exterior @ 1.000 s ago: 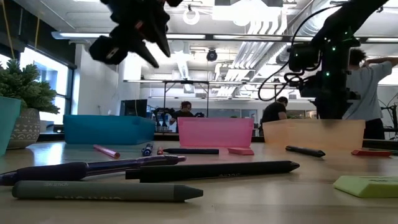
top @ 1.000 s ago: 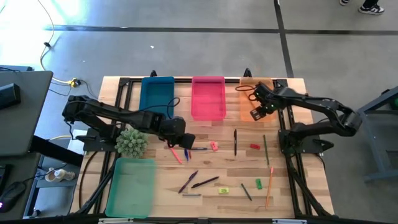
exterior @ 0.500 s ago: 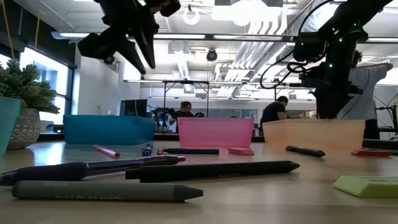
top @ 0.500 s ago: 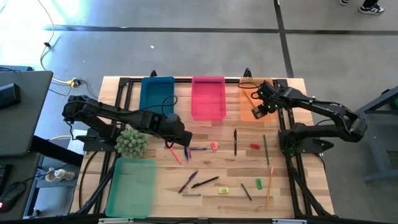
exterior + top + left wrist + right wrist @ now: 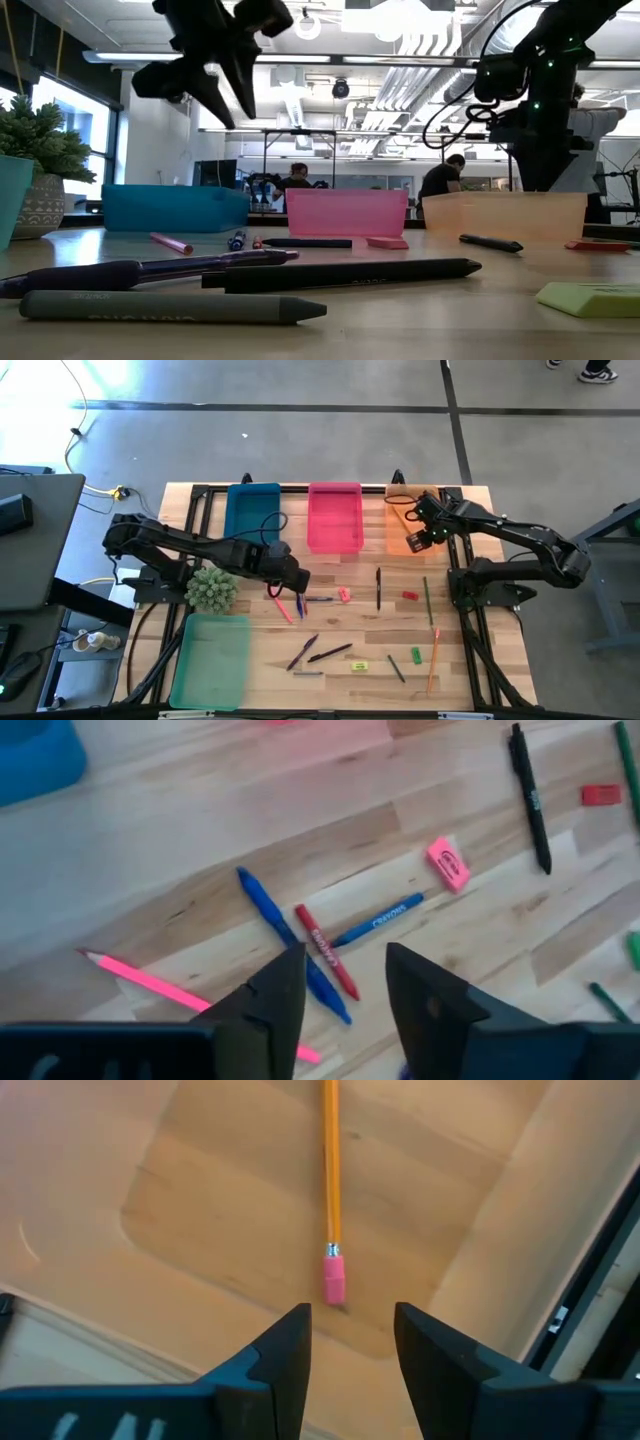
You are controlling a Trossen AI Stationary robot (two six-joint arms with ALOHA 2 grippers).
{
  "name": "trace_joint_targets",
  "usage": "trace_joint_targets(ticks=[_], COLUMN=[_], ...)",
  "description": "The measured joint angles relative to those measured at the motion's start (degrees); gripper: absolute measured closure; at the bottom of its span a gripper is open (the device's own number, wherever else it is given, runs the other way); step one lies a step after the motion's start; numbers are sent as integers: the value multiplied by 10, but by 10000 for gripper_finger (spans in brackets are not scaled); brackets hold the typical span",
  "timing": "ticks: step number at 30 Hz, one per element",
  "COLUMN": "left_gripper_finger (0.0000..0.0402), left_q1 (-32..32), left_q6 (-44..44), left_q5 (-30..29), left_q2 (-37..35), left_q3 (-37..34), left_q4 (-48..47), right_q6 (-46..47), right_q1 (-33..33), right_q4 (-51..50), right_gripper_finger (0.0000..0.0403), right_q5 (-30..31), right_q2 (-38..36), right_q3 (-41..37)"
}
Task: Sort crayons/erasers/pens/pencils in bins
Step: Put the blue pen into the blue bin
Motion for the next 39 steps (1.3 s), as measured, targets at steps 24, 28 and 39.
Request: trace_joint_targets(ticks=[24,28,39], left_gripper_finger=[244,248,258], left_q1=[-11,-12,-12], left_q6=[-79,-86,-101], left_q5=[43,42,27], left_q2=[140,159,176], left_q3=[1,1,0], left_q4=[51,52,44], right_q6=[-50,-60,-67], right_q1=[2,2,2], right_q4=[-75,-78,-77], right_gripper_finger=[265,265,265], right_q5=[75,75,75], right_q2=[-22,-22,-22], right_q3=[170,169,169])
